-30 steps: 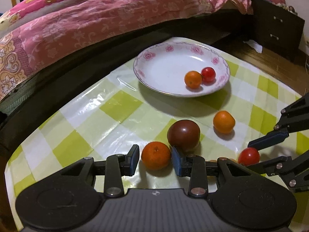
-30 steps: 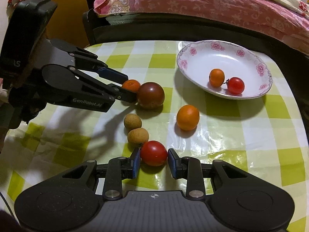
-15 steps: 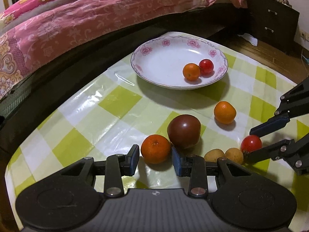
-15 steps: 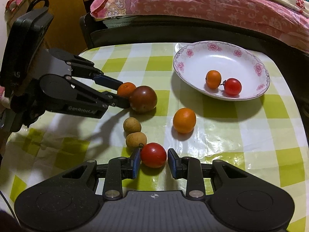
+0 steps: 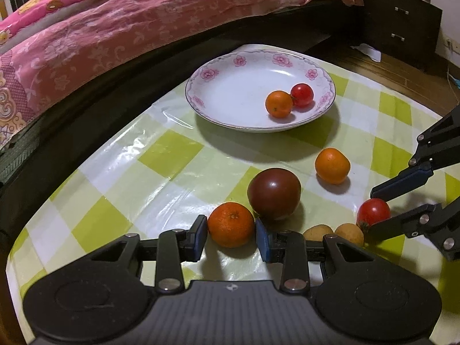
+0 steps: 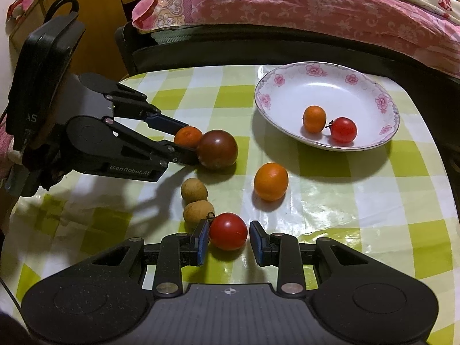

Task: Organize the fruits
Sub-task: 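Grasp a tangerine with the left tool while the right tool grasps a cherry tomato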

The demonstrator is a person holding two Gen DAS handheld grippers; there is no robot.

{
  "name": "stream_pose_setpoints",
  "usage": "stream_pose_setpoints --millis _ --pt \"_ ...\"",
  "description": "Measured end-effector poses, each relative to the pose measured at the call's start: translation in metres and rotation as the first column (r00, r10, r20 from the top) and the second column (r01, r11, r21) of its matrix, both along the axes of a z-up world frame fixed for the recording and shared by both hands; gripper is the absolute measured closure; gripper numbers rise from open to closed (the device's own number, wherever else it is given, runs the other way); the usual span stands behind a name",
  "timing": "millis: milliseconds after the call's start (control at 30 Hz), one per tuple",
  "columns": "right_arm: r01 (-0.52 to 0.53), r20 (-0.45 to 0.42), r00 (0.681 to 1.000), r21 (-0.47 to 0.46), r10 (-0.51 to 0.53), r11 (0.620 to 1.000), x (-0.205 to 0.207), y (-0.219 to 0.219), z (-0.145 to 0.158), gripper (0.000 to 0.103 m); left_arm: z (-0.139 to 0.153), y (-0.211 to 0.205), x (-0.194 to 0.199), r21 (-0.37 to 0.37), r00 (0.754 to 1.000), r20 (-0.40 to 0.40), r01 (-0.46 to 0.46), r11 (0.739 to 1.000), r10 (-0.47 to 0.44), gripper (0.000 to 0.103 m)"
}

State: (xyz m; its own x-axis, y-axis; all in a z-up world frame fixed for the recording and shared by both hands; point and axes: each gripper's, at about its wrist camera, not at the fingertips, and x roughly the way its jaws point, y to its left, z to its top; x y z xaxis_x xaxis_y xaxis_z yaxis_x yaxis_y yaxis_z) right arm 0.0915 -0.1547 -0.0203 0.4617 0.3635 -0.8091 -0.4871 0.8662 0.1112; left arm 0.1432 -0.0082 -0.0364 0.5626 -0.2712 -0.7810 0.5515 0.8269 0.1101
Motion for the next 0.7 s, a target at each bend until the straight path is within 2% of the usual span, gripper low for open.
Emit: stream_pose_setpoints --millis 133,433,700 --pt "0.004 0.000 1.000 -0.045 -0.004 0.999 0.000 0.006 -0.008 0.077 0.000 -0.002 -0.003 0.011 1.000 0.009 -0.007 1.000 0.007 0.061" --pt "0.034 0.023 0.999 -0.050 -0.033 0.998 -0.001 0.003 -0.006 0.077 0.005 0.002 -0.016 0.031 1.000 -0.004 -0.017 0.999 0.018 0.062" --pt "0.029 0.034 0.999 -0.073 -0.026 0.997 -0.003 0.003 -0.007 0.077 0.007 0.009 -0.039 0.036 0.998 -0.029 -0.063 0.997 0.064 0.062"
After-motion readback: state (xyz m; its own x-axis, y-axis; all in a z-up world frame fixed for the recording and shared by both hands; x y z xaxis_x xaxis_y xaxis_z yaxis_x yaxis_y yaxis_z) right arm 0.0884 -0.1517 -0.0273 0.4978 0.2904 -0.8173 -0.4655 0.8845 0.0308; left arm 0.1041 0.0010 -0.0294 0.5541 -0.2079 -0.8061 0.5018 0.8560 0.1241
